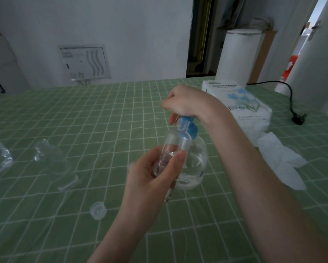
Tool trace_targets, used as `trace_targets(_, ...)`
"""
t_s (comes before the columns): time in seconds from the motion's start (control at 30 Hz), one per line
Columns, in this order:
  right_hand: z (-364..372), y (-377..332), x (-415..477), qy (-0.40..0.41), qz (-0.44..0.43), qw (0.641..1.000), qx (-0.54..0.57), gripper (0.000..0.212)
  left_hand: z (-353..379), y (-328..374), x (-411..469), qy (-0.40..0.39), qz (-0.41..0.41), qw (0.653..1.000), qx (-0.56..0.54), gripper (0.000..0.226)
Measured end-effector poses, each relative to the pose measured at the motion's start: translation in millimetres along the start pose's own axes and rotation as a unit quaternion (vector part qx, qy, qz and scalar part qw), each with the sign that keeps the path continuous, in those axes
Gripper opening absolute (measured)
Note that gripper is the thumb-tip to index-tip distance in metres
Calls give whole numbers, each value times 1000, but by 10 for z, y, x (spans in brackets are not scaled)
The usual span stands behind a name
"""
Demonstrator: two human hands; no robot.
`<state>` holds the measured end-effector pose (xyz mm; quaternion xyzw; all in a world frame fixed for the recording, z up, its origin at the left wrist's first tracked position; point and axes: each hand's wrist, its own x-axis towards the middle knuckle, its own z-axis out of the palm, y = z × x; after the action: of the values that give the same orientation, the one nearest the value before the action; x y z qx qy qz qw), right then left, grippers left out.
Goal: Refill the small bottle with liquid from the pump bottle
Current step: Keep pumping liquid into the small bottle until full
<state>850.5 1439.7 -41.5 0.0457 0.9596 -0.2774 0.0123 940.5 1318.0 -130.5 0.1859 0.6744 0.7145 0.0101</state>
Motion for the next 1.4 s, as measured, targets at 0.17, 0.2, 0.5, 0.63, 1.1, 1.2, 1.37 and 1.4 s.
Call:
trace_targets(0.17, 44, 10, 8, -11, 3, 1000, 2, 32, -11, -4, -1, 0, 1, 1000, -5, 36)
trace_targets(0.2, 59, 24, 6, -16, 5, 1000, 1, 32, -10, -6, -3, 0, -3, 1000, -8, 36)
trace_targets(0.5, 75, 53, 3, -9, -2, 1000, 4, 34, -7, -25, -4, 10, 0, 1000, 11, 37)
trace_targets(0.63, -1, 20, 4, -3, -4, 1000, -23, 37, -16, -25, -2, 0, 7, 1000, 9, 29)
trace_targets(1.1, 103, 63, -10, -29, 4, 1000, -10, 37, -23, -32, -14, 6, 2, 1000, 16, 35)
trace_targets(1.2, 80, 57, -5, -18, -5, 1000, -10, 37, -16, -33, -7, 7, 3, 1000, 13, 35)
trace_targets(1.37, 5, 15, 13, 4, -16, 1000, -26, 36, -14, -27, 1, 3, 14, 1000, 16, 38)
trace_targets(1.4, 7, 10, 14, 2, -15, 1000, -24, 37, -13, -26, 1, 3, 13, 1000, 13, 38)
